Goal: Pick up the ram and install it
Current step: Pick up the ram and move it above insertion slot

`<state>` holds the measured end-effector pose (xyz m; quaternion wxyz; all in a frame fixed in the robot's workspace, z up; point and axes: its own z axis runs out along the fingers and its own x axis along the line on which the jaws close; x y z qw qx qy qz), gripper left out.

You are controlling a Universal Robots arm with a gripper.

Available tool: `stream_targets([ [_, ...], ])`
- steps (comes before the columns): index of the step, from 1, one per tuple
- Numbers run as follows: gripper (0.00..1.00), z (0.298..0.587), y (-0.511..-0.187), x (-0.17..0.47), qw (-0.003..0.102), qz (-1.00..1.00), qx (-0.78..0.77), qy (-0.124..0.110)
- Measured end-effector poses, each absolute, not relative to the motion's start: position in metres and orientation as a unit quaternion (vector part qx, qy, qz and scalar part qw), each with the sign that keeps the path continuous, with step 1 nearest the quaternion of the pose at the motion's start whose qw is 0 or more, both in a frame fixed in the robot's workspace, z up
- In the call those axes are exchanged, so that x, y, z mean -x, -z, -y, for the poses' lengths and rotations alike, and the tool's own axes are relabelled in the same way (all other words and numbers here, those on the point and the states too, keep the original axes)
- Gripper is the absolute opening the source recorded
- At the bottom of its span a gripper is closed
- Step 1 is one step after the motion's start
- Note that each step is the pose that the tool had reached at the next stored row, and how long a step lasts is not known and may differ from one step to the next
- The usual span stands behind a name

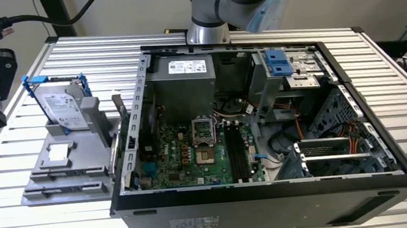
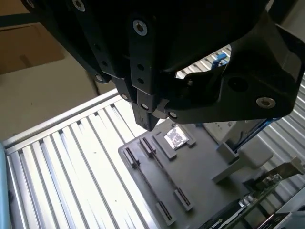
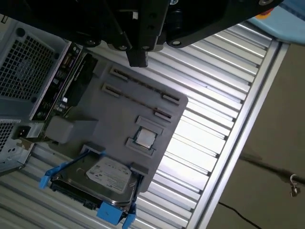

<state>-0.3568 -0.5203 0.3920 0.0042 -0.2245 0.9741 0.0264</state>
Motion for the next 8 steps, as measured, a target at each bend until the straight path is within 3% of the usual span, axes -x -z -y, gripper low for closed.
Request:
stream_targets([
  [8,0.00,0.5203,-0.3919,0.3571,0.003,-0.967,0.253,-0.026],
])
